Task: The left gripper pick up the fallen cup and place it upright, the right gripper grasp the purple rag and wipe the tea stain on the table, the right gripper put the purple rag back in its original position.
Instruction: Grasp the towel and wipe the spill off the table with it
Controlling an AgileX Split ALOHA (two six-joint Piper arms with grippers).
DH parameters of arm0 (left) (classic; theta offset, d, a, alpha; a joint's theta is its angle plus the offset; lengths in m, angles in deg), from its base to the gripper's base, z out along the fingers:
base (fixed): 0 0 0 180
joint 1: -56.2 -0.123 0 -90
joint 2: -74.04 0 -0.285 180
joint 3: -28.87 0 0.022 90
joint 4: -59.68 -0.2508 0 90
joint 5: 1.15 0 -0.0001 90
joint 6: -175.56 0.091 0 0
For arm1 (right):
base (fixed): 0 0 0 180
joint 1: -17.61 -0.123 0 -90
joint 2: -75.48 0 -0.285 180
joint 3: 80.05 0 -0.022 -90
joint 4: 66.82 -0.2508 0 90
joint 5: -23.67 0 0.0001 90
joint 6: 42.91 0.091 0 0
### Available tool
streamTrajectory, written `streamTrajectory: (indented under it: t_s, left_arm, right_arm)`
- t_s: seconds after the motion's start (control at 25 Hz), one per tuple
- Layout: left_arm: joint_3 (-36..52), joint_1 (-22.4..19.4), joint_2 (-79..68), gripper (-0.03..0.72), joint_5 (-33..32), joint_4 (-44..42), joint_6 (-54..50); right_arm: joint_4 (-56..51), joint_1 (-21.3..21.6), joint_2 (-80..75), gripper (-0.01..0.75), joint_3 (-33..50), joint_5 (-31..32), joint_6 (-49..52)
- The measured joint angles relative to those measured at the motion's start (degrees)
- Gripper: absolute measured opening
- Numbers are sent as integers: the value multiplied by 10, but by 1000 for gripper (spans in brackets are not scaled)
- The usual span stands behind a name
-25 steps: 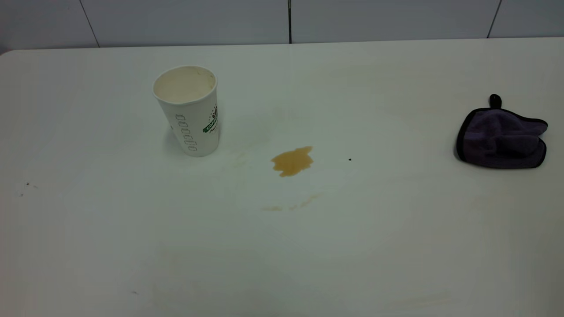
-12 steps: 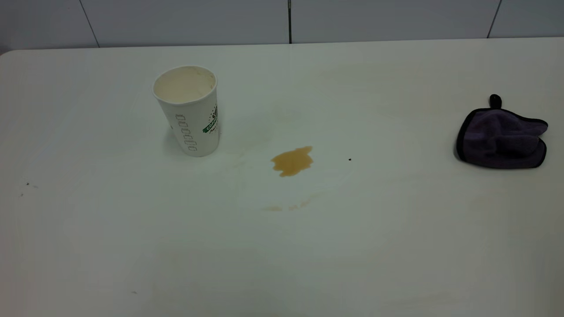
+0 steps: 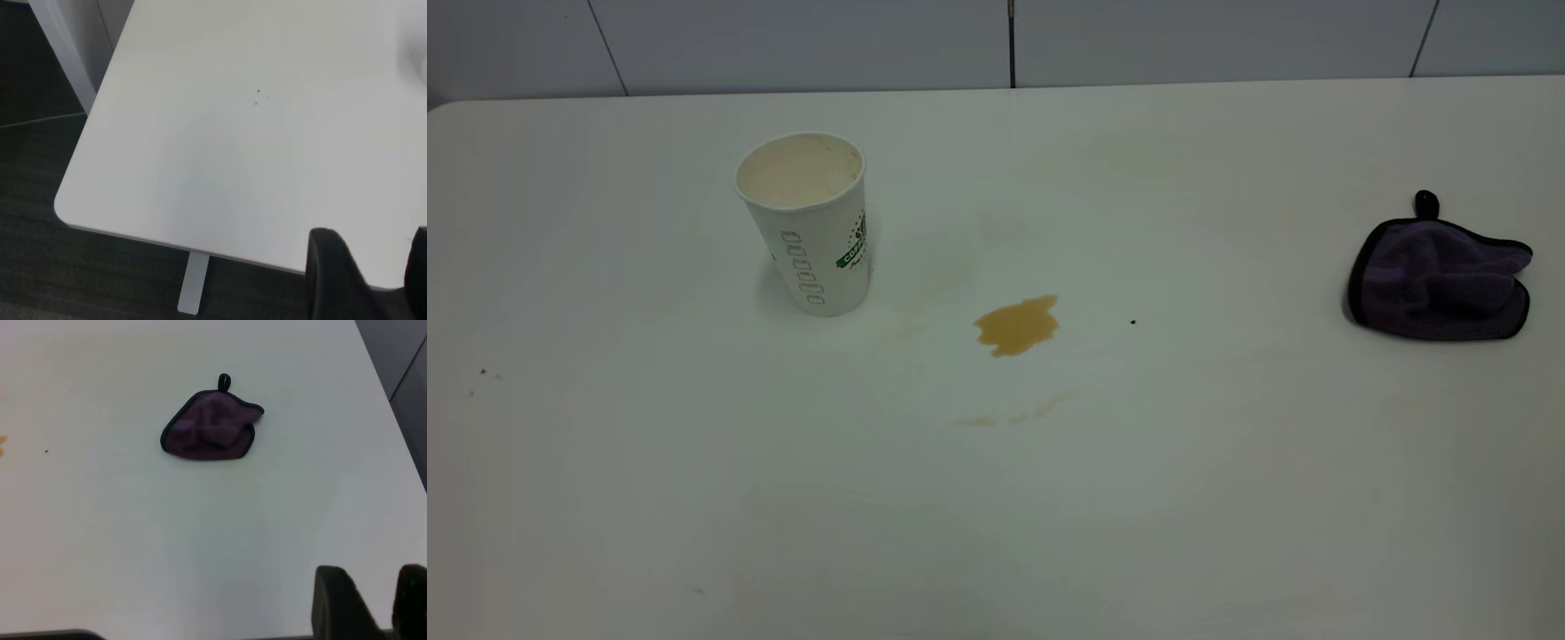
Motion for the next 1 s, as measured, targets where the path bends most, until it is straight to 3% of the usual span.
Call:
streamTrajectory:
  t_s: [0.48, 1.0]
  left_arm:
    - [0, 24, 1, 313, 0, 8, 7]
    - [0, 11, 2, 313, 0, 8, 7]
  right_arm:
    - [0, 0, 0, 239, 0, 0, 0]
    - [0, 0, 0, 239, 0, 0, 0]
